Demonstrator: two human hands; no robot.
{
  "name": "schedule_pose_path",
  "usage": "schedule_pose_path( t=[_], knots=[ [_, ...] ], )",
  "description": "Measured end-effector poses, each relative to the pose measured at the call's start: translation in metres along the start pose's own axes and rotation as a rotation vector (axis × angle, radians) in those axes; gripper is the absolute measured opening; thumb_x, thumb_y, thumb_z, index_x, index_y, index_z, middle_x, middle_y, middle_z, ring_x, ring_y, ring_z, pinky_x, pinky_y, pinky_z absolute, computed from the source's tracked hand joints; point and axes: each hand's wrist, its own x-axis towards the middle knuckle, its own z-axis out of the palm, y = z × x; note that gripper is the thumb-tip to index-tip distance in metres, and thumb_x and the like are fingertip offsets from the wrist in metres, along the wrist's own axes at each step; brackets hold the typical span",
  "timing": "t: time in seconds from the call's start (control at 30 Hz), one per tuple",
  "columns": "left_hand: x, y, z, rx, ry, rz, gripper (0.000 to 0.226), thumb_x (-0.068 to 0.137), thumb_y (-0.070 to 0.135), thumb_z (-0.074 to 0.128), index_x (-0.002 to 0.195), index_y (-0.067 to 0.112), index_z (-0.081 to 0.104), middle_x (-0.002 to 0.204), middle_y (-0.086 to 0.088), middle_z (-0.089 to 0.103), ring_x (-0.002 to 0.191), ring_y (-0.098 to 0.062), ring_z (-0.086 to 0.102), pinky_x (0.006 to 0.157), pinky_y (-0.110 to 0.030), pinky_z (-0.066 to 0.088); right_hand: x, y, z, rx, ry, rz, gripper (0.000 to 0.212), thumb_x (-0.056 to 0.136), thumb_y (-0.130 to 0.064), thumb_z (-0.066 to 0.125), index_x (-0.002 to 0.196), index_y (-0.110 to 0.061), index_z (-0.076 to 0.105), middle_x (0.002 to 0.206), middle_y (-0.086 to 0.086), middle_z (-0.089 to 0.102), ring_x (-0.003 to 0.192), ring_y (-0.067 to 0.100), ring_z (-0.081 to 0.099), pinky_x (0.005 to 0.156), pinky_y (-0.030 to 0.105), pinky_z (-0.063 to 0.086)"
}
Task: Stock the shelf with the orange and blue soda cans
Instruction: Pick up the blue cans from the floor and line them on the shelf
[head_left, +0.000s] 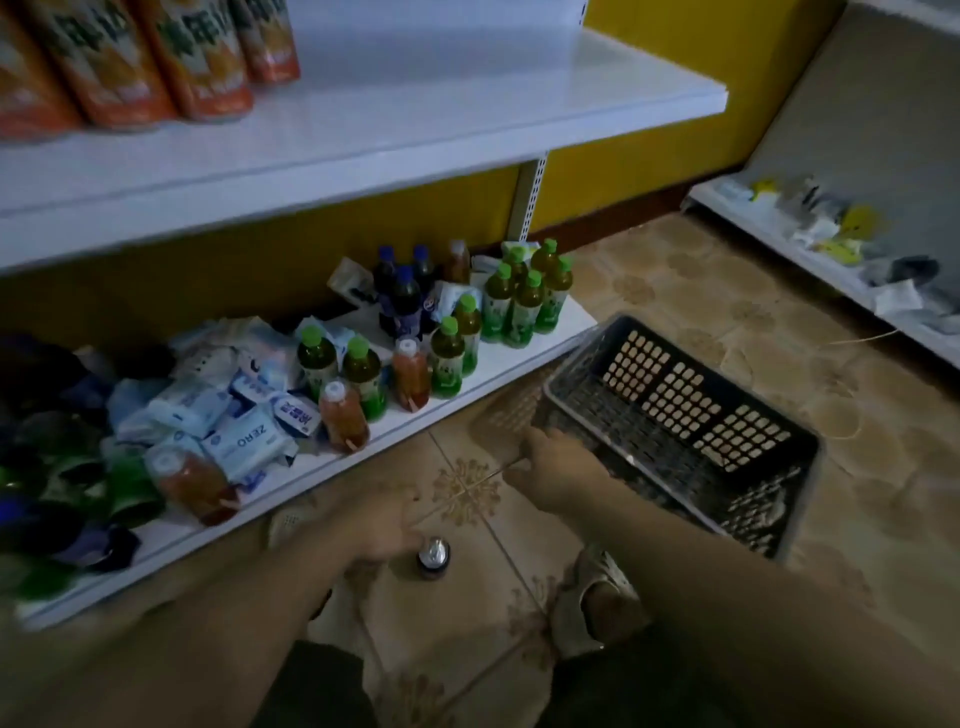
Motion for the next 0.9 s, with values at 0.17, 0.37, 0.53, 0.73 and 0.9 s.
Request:
schedule_pose_path(
  t=[0.17,0.37,0.53,0.73,0.9],
  knots=[
    [0.057,-0.038,0.052,-0.067,-0.130,-0.055,0.063,0.082,0.042,0.063,0.138,0.020,0.044,0.142,-0.003,0.045,0.125,-0.022,0.046,0.099,-0.031,0.041,0.060,-0.003,0.089,-0.009,-0.208,-0.001,0.075,0.094,-0.053,0.047,0.151,-0.012,0.020,0.153,0.013,0.029,0.137,0.032,0.033,0.109,0.041,0.035],
    [0.126,-0.081,0.110,-0.119,-0.265,-0.157,0.072,0.087,0.040,0.064,0.144,0.010,0.032,0.148,-0.010,0.035,0.132,-0.027,0.039,0.099,-0.033,0.039,0.123,-0.013,0.192,0.080,-0.387,-0.050,0.065,0.091,-0.045,0.058,0.143,-0.013,0.033,0.137,0.011,0.044,0.125,0.029,0.043,0.100,0.037,0.040],
    [0.170,-0.104,0.153,-0.215,-0.369,-0.187,0.079,0.093,0.031,0.060,0.153,0.014,0.011,0.158,-0.009,0.021,0.141,-0.026,0.029,0.109,-0.036,0.032,0.159,-0.023,0.271,0.084,-0.527,-0.082,0.082,0.088,-0.037,0.065,0.151,-0.020,0.016,0.155,0.009,0.017,0.135,0.032,0.029,0.104,0.043,0.040],
    [0.194,-0.111,0.172,-0.265,-0.383,-0.228,0.074,0.093,0.033,0.061,0.151,0.014,0.020,0.154,-0.011,0.028,0.134,-0.029,0.038,0.099,-0.035,0.038,0.197,-0.029,0.310,-0.104,-0.503,-0.177,0.069,0.092,-0.026,0.060,0.148,-0.018,0.020,0.147,0.014,0.026,0.127,0.034,0.037,0.099,0.044,0.044],
    [0.182,-0.100,0.146,-0.325,-0.352,-0.183,0.075,0.092,0.030,0.061,0.152,0.019,0.017,0.154,-0.007,0.029,0.133,-0.029,0.039,0.102,-0.041,0.040,0.180,-0.023,0.271,0.097,-0.378,-0.209,0.070,0.088,-0.035,0.059,0.148,-0.021,0.026,0.137,0.010,0.042,0.118,0.033,0.047,0.095,0.041,0.044]
  ],
)
